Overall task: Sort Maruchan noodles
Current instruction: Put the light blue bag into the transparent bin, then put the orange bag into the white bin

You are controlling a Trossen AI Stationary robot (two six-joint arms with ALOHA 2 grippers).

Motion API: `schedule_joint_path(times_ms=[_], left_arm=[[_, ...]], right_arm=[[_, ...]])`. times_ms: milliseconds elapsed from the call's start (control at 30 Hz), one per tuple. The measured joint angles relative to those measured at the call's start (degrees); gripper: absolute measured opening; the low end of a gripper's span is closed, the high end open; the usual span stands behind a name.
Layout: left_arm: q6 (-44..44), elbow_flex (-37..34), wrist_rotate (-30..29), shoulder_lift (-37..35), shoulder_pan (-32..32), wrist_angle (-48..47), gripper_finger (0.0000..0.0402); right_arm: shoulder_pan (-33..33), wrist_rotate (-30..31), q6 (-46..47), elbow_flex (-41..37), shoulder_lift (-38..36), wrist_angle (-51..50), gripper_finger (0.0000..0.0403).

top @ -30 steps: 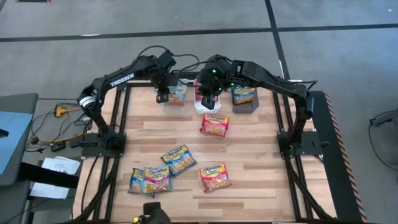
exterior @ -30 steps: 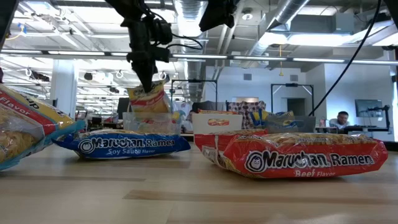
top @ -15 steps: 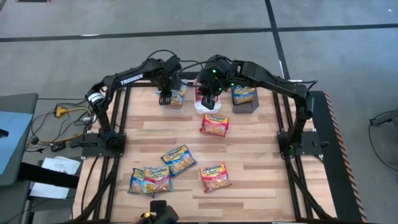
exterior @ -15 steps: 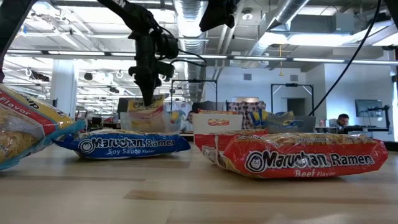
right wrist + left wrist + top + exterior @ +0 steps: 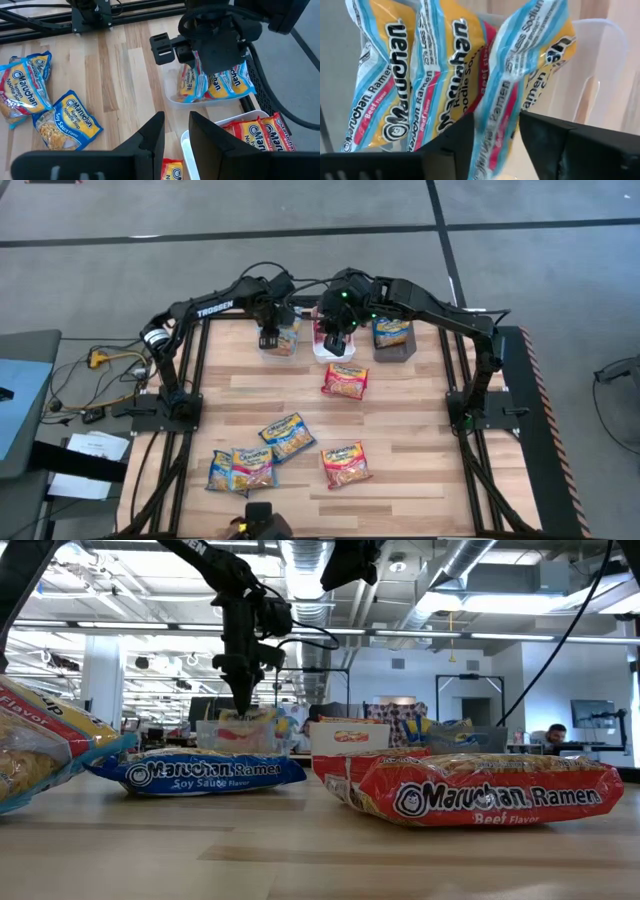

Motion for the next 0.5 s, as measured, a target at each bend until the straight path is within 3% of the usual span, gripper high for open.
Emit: schedule_joint_path(times_ms=[100,300,500], left_arm=[[-0.6,0.0,-0.5,0.0,-0.5,-0.3,0.0169],[-2.1,0.3,-7.0,0.0,-0.9,-0.1,0.0187],[-5.7,5.2,-5.7,0.0,-1.0,-4.2,0.0188]], right_arm=[[0.0,0.0,0.0,0.0,0.0,0.0,0.0113],[0.0,0.0,0.0,0.0,0.0,0.0,0.0113],[0.0,0.0,-0.2,0.0,0.0,0.0,0.0113]])
